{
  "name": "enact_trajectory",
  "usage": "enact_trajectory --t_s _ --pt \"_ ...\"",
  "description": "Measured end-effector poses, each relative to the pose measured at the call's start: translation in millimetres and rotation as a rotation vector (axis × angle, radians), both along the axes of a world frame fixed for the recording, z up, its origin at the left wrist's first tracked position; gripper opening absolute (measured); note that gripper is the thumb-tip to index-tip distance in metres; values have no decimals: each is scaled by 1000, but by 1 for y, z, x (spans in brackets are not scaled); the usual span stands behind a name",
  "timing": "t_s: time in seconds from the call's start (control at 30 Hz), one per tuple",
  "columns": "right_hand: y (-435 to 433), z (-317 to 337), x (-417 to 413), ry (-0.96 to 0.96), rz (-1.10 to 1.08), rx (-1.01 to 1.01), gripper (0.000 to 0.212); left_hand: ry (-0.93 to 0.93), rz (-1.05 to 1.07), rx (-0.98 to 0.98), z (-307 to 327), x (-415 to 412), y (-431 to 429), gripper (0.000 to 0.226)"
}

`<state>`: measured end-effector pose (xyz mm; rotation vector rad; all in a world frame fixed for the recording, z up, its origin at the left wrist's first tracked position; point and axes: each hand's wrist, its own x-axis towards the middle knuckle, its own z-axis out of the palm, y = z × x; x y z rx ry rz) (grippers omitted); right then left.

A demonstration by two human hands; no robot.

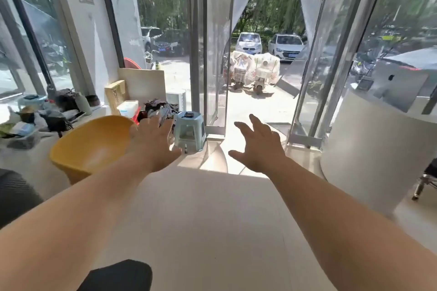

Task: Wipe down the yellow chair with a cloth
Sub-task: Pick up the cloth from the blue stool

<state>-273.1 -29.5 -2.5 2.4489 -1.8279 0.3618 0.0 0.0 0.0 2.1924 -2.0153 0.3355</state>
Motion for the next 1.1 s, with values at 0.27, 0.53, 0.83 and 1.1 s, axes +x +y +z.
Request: enact_trajectory --t_s 0.27,0.53,0.83,1.1 --pt "-194 -45 22 -5 38 27 83 11 49 42 -44 20 -188 81" --pt "-404 -68 56 34 116 133 84 92 133 161 -78 48 -360 84" --pt "-608 -114 144 60 137 214 82 145 134 222 -122 133 -565 78" --pt "-777 -143 245 32 103 336 83 141 69 303 -140 234 -744 82"
